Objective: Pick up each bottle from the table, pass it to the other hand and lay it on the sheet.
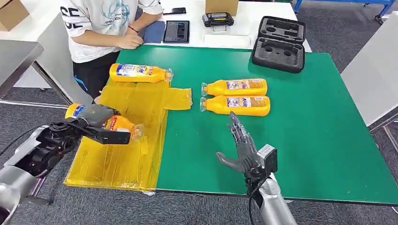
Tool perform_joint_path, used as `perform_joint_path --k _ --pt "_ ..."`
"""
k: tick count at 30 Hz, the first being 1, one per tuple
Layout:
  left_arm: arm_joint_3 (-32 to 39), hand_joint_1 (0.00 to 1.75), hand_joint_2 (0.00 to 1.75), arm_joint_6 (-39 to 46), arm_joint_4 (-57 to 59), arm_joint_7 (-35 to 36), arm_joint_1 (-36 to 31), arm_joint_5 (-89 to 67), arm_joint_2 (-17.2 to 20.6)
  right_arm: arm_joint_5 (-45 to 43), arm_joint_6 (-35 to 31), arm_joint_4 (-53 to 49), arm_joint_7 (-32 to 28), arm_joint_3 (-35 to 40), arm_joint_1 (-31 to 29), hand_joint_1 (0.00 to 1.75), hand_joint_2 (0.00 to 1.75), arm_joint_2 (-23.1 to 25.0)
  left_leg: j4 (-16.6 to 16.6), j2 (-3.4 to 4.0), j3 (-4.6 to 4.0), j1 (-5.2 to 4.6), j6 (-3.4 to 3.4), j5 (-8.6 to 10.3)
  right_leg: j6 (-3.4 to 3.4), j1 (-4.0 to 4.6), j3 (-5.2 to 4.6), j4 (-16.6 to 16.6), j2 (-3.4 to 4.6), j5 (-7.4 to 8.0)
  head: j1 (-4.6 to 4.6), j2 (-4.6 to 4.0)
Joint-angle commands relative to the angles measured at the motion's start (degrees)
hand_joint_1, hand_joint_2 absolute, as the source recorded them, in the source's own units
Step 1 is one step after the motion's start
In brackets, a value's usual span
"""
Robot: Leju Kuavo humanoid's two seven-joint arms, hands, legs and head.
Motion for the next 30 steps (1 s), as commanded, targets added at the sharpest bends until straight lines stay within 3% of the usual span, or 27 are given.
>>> perform_joint_path --k 1,6,23,30 --pt "-1.98 1.75 1.75 0.01 5.1 -0.32 -1.8 -0.22 -2.26 0.01 0.01 3.82 -0.07 -0.88 -1.73 0.0 1.75 0.02 -0.05 -0.07 0.33 0.03 -0.06 -0.1 -0.07 0.03 0.35 -0.05 -0.07 -0.12 -0.02 0.0" --pt "-2.71 1.75 1.75 -3.76 7.61 -3.99 -4.56 3.06 -3.92 -2.08 1.69 3.67 -0.29 -1.39 -0.91 0.0 1.75 -0.48 -0.03 -0.16 0.21 0.04 -0.04 -0.05 -0.05 0.04 0.28 -0.05 -0.16 -0.1 -0.02 0.0" --pt "-5.97 1.75 1.75 -4.38 9.19 -4.64 -5.42 5.36 -3.21 -4.17 4.35 5.59 0.03 -2.13 -2.14 0.0 1.75 -0.22 0.01 -0.07 0.26 0.05 -0.06 -0.1 -0.07 0.06 0.28 -0.02 -0.05 -0.11 -0.02 0.0" --pt "-8.09 1.75 1.75 -3.22 12.63 -3.52 -6.07 4.61 -5.66 -3.35 3.88 6.34 -0.29 -1.53 -2.67 0.0 1.75 0.01 -0.02 -0.13 0.31 0.05 -0.06 -0.09 -0.07 0.05 0.36 -0.05 -0.11 -0.11 0.0 0.0"
